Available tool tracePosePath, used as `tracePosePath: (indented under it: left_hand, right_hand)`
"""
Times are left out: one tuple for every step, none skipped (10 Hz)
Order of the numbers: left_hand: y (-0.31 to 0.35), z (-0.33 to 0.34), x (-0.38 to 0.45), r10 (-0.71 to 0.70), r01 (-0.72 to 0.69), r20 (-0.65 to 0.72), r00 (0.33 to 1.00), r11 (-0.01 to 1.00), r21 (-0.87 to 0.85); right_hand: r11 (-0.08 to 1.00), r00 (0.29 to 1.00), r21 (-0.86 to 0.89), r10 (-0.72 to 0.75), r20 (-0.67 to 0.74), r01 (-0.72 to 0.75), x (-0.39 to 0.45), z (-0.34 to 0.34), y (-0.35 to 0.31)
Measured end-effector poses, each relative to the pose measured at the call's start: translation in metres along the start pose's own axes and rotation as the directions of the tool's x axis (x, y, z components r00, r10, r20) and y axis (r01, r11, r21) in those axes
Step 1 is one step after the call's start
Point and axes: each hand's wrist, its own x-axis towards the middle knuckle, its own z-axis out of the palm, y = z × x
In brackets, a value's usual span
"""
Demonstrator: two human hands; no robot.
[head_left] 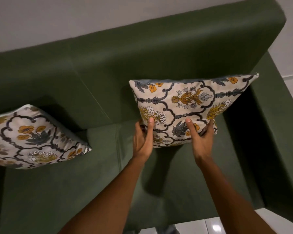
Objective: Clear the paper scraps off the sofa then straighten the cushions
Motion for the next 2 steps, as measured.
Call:
tracePosePath:
  left_hand:
    - [0.001,-0.023,-0.017,0.036,-0.033,-0.031,0.999,0.994,0.107]
    - [0.013,-0.046,-0.026,0.215,-0.189,-0.085,0.973,0.952,0.242]
  right_hand:
    - [0.998,0.999,-0.055,-0.035,0.001,0.035,-0.009,-0.007,-0.018]
    - [0.993,0.996,-0.12,-0.012,-0.088,0.002,-0.023,-0.013,-0.037]
